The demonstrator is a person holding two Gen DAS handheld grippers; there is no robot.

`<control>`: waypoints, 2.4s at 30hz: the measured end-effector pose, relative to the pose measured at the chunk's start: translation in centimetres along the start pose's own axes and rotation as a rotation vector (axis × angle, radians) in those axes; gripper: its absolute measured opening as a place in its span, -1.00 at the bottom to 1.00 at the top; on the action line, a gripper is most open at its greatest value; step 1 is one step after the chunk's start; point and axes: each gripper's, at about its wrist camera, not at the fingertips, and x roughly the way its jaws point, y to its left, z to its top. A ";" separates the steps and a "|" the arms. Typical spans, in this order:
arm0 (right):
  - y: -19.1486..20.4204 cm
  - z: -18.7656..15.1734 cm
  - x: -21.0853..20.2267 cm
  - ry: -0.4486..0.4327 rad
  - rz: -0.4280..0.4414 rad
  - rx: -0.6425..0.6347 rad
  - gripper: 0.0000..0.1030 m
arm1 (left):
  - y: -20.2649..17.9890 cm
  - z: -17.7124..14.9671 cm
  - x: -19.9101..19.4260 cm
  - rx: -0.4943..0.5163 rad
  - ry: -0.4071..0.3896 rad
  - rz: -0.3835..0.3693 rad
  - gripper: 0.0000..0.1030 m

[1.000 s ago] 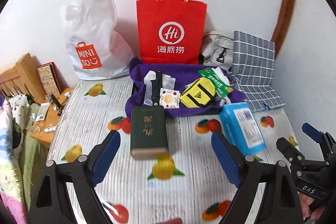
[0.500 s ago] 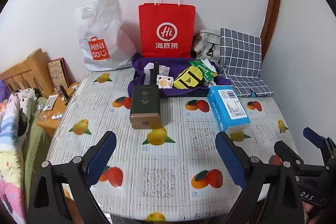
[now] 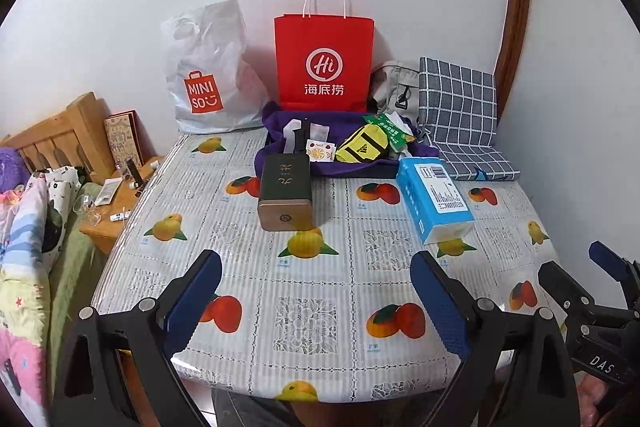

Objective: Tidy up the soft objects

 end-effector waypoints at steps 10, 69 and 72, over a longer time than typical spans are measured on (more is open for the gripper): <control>0.4 -0.4 -0.7 -0.006 0.002 -0.011 1.00 | 0.1 -0.3 -0.6 -0.005 -0.004 0.000 0.85; 1.0 -0.1 -1.3 -0.011 0.012 -0.016 1.00 | 0.5 -0.1 -1.0 0.000 -0.005 0.006 0.85; 0.9 -0.1 -1.3 -0.012 0.012 -0.016 1.00 | 0.5 -0.1 -0.9 -0.001 -0.005 0.005 0.85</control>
